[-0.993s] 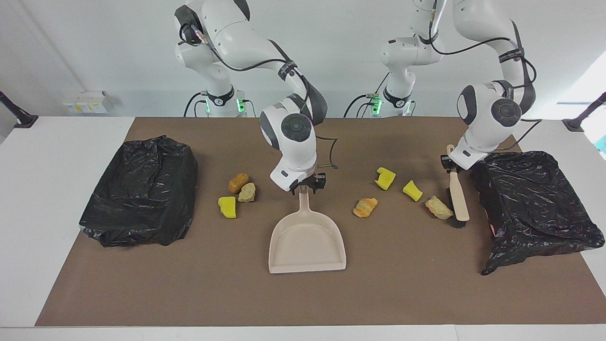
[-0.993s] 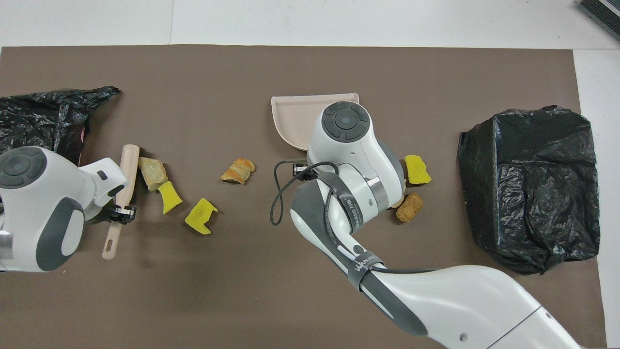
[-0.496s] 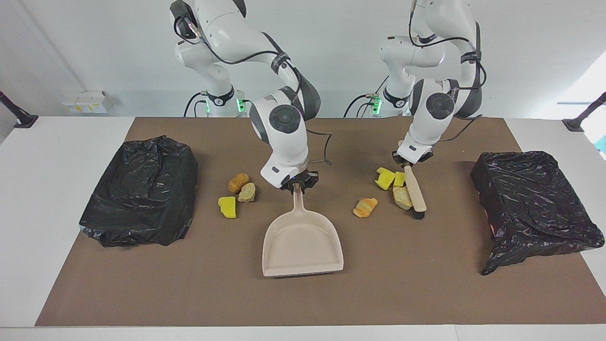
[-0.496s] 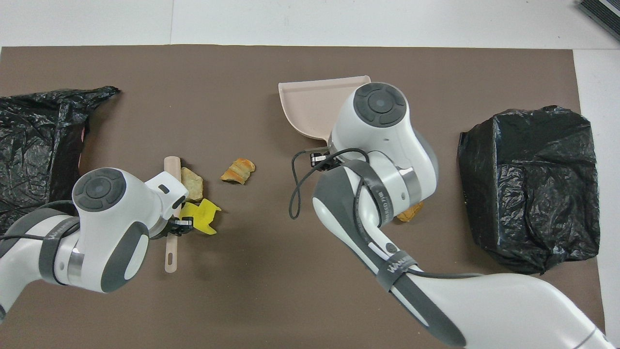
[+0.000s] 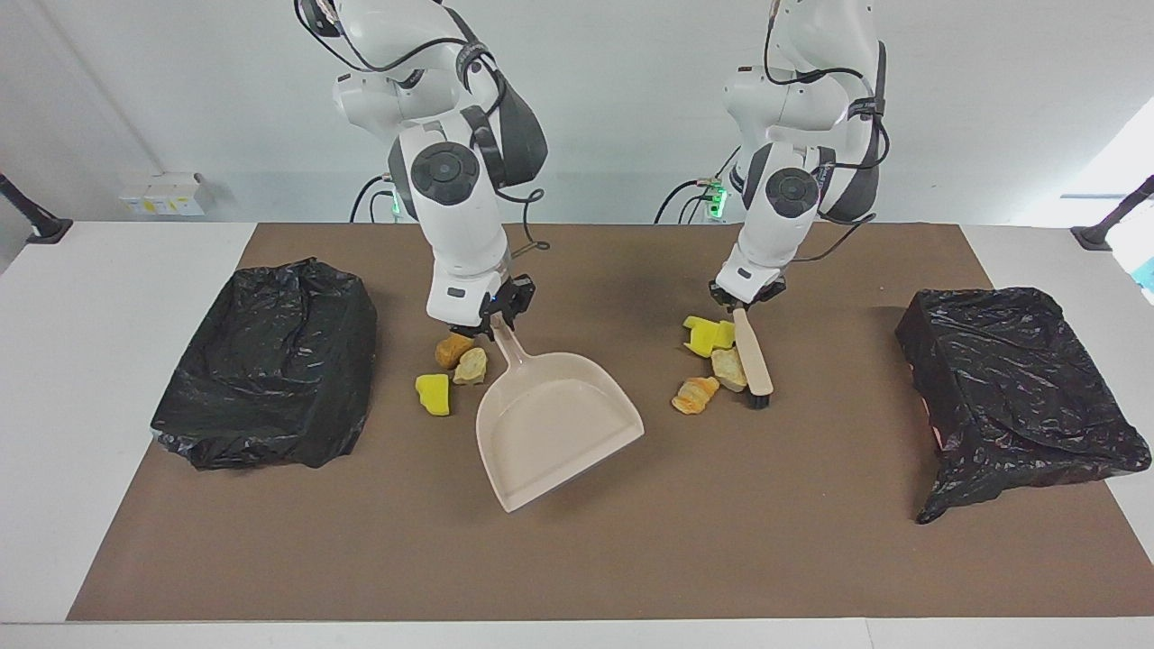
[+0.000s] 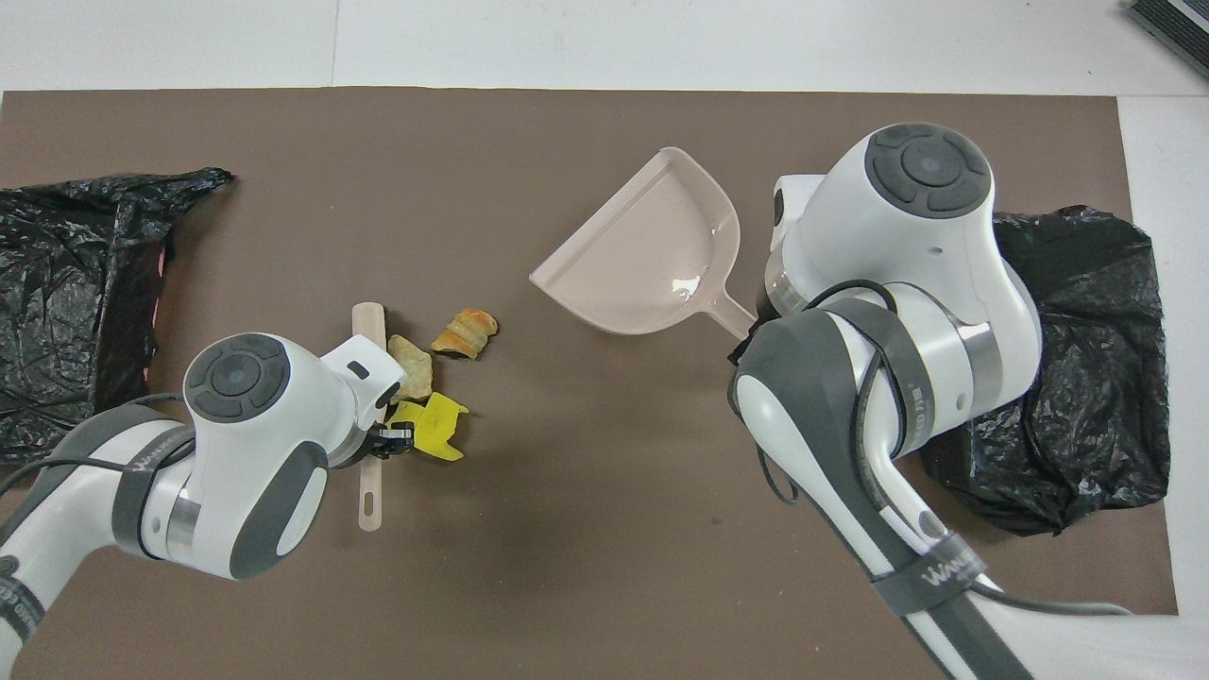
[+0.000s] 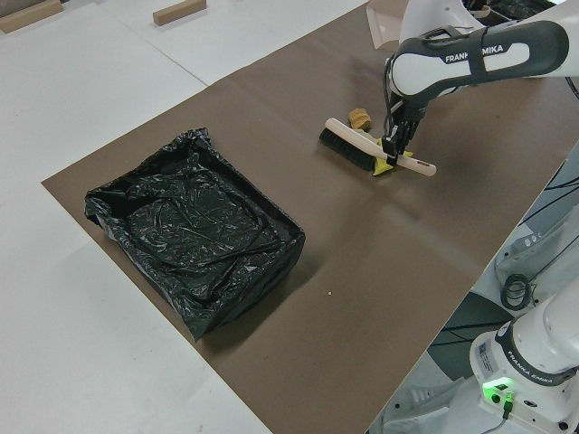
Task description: Sweep and dump trash in bin
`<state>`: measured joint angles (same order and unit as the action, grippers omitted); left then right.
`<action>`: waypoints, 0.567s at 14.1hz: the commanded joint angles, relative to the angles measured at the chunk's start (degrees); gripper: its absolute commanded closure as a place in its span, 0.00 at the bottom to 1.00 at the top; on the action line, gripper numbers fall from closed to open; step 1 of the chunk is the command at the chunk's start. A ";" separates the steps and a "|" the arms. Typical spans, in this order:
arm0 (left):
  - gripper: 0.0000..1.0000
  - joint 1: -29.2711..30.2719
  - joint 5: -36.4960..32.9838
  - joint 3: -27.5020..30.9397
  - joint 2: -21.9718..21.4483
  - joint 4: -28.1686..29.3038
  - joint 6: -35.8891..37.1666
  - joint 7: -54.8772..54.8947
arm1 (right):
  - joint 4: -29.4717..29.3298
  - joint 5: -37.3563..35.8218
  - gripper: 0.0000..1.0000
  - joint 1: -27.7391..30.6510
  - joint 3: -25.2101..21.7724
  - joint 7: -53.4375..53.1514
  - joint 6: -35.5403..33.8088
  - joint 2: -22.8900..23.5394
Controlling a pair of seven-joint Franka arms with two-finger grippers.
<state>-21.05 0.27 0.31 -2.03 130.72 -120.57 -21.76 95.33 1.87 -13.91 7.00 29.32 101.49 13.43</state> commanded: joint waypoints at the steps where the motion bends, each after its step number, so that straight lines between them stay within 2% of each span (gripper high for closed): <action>1: 1.00 2.67 0.70 0.31 -0.78 -4.06 3.93 1.37 | 6.25 -3.09 1.00 0.03 0.38 14.05 0.90 -3.40; 3: 1.00 4.52 0.79 0.39 -1.31 -4.43 6.65 6.01 | 11.08 -5.29 1.00 -2.15 0.47 16.29 3.26 -4.72; 6: 1.00 7.16 0.79 0.39 -4.20 0.39 6.40 12.34 | 12.42 -8.53 1.00 -5.24 0.56 15.94 5.91 -3.77; 8: 1.00 7.61 0.79 0.39 -4.65 2.33 6.13 13.41 | 14.61 -10.04 1.00 -8.57 0.38 13.93 5.91 -4.46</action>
<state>-13.86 0.27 0.97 -3.82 129.44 -114.38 -10.18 106.26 -6.12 -20.91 7.37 43.88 105.95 11.51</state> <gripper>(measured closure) 0.740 0.683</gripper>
